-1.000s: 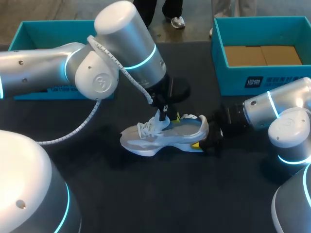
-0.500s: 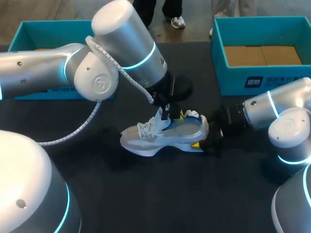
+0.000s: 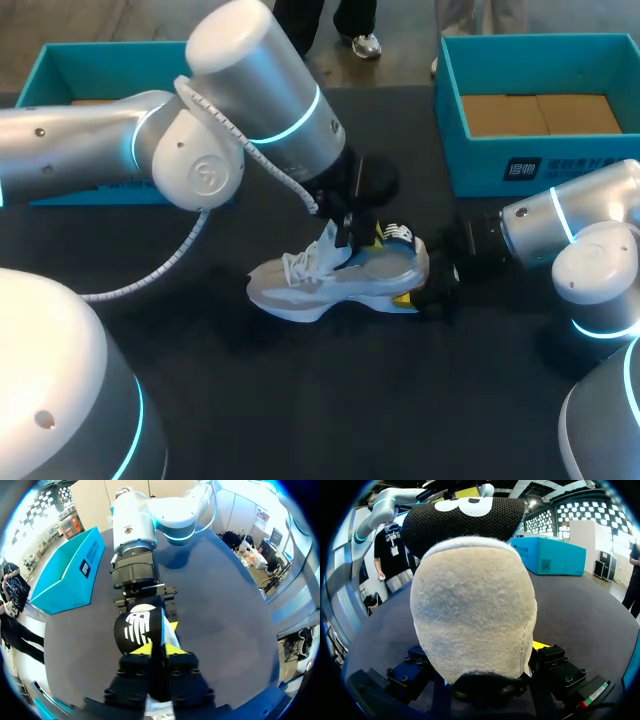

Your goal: Take the shoe out of the shoebox, open the shoe tongue, remove and reinsert the insole, then place the shoe into the shoebox

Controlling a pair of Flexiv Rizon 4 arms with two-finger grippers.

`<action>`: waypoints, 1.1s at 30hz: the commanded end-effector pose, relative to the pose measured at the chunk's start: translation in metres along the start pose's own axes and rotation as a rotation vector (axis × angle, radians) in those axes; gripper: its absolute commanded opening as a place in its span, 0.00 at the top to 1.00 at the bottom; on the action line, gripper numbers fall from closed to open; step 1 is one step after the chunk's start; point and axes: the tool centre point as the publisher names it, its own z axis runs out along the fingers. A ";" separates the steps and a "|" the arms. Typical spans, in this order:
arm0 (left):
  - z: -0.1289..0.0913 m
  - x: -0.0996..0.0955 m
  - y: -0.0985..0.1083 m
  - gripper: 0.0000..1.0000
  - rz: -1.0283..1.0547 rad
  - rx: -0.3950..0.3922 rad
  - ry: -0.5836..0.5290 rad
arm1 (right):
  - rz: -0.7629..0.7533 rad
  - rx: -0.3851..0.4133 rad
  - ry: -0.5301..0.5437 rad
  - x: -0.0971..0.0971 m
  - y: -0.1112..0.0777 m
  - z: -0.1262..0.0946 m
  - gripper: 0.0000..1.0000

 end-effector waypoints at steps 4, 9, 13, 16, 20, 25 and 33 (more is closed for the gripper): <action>-0.003 0.003 0.004 0.31 0.000 0.007 -0.007 | 0.001 0.003 0.000 0.001 -0.007 0.011 1.00; -0.004 0.003 0.005 0.25 0.005 0.004 -0.026 | 0.001 0.003 0.000 0.001 -0.007 0.011 1.00; -0.005 0.003 0.006 0.25 0.009 0.008 -0.046 | 0.001 0.003 0.000 0.001 -0.007 0.011 1.00; -0.007 0.003 0.006 0.25 0.012 0.019 -0.085 | 0.001 0.003 0.000 0.001 -0.007 0.011 1.00; -0.009 0.003 0.005 0.27 0.022 0.022 -0.130 | 0.001 0.003 0.000 0.001 -0.007 0.011 1.00; -0.009 0.005 0.000 0.22 0.045 -0.007 -0.192 | 0.001 0.003 0.000 0.001 -0.007 0.011 1.00; -0.011 0.008 -0.001 0.24 0.071 -0.025 -0.354 | 0.001 0.003 0.000 0.001 -0.007 0.011 1.00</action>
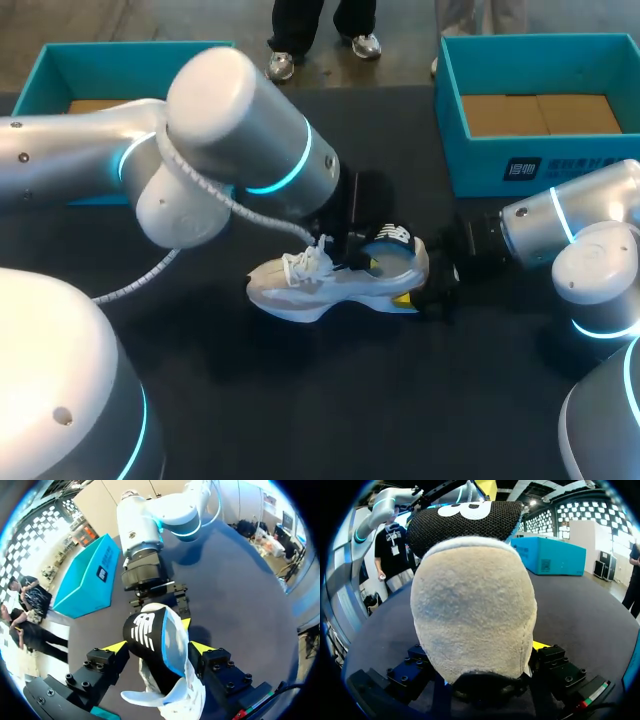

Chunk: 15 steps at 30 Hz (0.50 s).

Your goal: Take the shoe out of the shoebox, open the shoe tongue, remove and reinsert the insole, then place the shoe into the shoebox

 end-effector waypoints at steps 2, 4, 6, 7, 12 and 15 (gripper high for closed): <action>-0.005 0.008 -0.002 0.27 -0.004 -0.012 -0.128 | 0.001 0.003 0.000 0.001 -0.007 0.011 1.00; -0.004 0.008 -0.002 0.30 0.002 -0.019 -0.165 | 0.001 0.003 0.000 0.001 -0.007 0.011 1.00; -0.004 0.009 -0.002 0.36 0.005 -0.024 -0.195 | 0.001 0.003 0.000 0.001 -0.007 0.011 1.00; -0.004 0.009 -0.002 0.36 0.005 -0.019 -0.202 | 0.001 0.003 0.000 0.001 -0.007 0.011 1.00; -0.006 0.010 -0.002 0.40 0.006 -0.031 -0.245 | 0.001 0.003 0.000 0.001 -0.007 0.011 1.00; -0.006 0.011 -0.003 0.45 0.007 -0.048 -0.277 | 0.001 0.003 0.000 0.001 -0.007 0.011 1.00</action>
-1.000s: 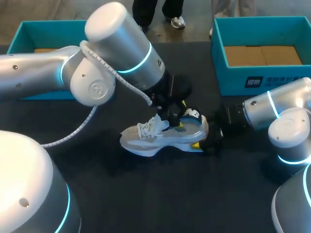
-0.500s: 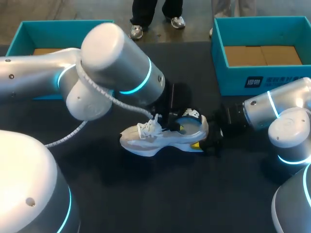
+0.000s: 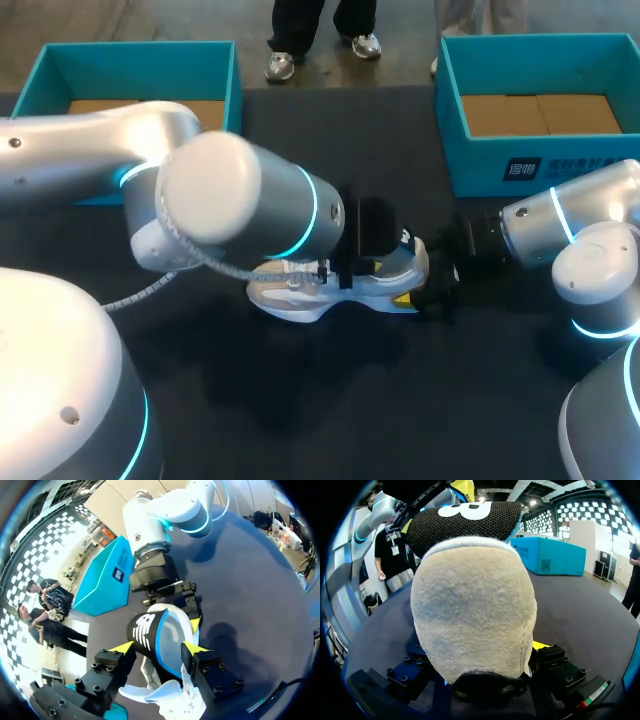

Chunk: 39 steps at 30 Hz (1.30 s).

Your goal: Take the shoe out of the shoebox, open the shoe tongue, remove and reinsert the insole, then place the shoe into the shoebox

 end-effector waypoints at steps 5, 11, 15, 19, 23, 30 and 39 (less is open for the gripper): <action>-0.004 0.004 -0.001 0.42 0.000 -0.041 -0.098 | 0.001 0.003 0.000 0.001 -0.007 0.011 1.00; -0.003 0.005 -0.003 0.42 0.012 -0.054 -0.137 | 0.001 0.003 0.000 0.001 -0.007 0.011 1.00; -0.003 0.006 -0.004 0.42 0.019 -0.043 -0.173 | 0.001 0.003 0.000 0.001 -0.007 0.011 1.00; -0.005 0.005 -0.005 0.48 0.020 -0.026 -0.191 | 0.001 0.003 0.000 0.001 -0.007 0.011 1.00; -0.003 0.005 -0.005 0.50 0.026 -0.019 -0.209 | 0.001 0.003 0.000 0.001 -0.007 0.011 1.00; 0.004 0.003 -0.003 0.51 0.030 -0.024 -0.219 | 0.001 0.003 0.000 0.001 -0.007 0.011 1.00; 0.013 -0.005 -0.005 0.54 0.031 -0.028 -0.229 | 0.001 0.003 0.000 0.001 -0.007 0.011 1.00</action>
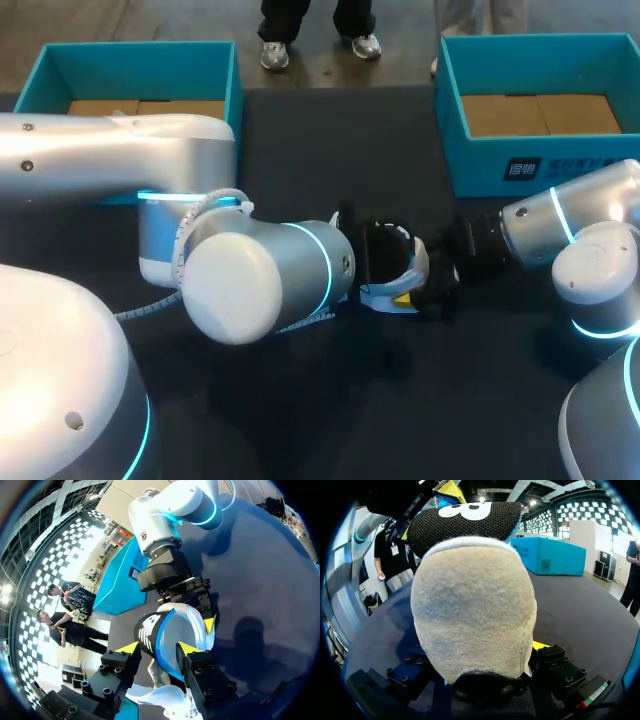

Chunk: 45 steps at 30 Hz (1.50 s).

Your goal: Take the shoe out of the shoebox, open the shoe tongue, remove and reinsert the insole, then place the shoe into the shoebox

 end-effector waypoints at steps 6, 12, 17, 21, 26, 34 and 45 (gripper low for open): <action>0.015 0.000 -0.001 0.56 0.001 -0.005 0.000 | 0.001 0.003 0.000 0.001 -0.007 0.011 1.00; 0.021 0.000 -0.001 0.58 -0.005 -0.003 0.002 | 0.001 0.003 0.000 0.001 -0.007 0.011 1.00; 0.024 -0.001 -0.001 0.67 -0.011 0.004 -0.002 | 0.001 0.003 0.000 0.001 -0.007 0.011 1.00; 0.026 -0.002 0.000 0.71 -0.014 0.002 -0.001 | 0.001 0.003 0.000 0.001 -0.007 0.011 1.00; 0.028 -0.002 -0.001 0.95 -0.015 0.003 0.000 | 0.001 0.003 0.000 0.001 -0.007 0.011 1.00; 0.026 -0.003 -0.001 1.00 -0.023 0.019 0.000 | 0.001 0.003 0.000 0.001 -0.007 0.011 1.00; 0.016 -0.014 -0.009 1.00 -0.043 0.049 -0.029 | 0.001 0.003 0.000 0.001 -0.007 0.011 1.00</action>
